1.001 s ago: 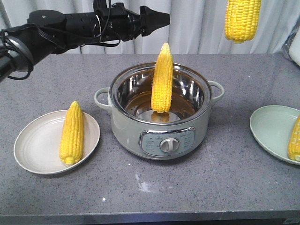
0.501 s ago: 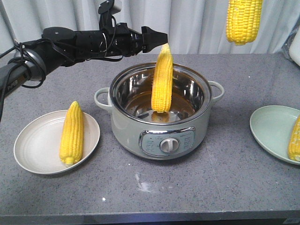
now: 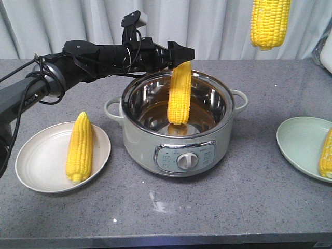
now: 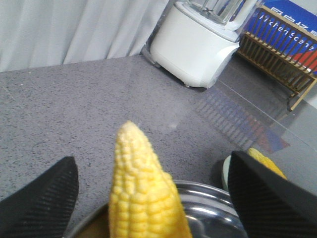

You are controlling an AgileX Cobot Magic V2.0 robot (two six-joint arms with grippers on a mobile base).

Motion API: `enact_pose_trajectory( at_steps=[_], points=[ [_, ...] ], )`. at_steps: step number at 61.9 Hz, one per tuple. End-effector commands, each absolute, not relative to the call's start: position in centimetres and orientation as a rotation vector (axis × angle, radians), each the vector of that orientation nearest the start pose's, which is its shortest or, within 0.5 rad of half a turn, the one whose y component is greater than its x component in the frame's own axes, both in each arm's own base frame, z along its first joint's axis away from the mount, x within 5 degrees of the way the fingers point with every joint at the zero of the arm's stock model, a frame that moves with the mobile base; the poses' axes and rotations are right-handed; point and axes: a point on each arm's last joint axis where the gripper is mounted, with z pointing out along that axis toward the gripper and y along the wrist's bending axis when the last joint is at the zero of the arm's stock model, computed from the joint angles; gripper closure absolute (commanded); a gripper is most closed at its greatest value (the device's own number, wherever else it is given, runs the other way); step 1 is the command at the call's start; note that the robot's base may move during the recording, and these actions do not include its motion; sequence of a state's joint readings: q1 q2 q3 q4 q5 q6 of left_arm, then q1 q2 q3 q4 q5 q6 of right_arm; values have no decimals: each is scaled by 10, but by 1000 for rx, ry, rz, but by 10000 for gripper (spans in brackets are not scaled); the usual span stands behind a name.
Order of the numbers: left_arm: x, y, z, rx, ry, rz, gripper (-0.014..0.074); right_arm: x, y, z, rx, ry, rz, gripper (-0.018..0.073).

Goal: Distribute corn equally
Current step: 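Move the left gripper over the pot and close on the last cob, then lift the last cob out of the pot with the left gripper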

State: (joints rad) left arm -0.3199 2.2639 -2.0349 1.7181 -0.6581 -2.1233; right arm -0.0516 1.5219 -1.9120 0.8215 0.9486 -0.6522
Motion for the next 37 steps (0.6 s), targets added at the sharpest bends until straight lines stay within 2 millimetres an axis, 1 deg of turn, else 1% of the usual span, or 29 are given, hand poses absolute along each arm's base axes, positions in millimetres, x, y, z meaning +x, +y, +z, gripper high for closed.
enact_pose_trajectory(
  at_steps=[1,11,22,37],
  points=[
    [478,-217,332,376,1747,-1103,2,294,36,546,-437,1645,469,565],
    [478,-218,328,380,1752,-1120,2,294,36,546,-437,1645,469,565],
    [476,-227,326,385,1755,-1135,4,294,36,546,-437,1645,469,565],
    [477,-233,315,390,1777,-1145,4,294,36,546,-437,1645,469,565]
  ],
)
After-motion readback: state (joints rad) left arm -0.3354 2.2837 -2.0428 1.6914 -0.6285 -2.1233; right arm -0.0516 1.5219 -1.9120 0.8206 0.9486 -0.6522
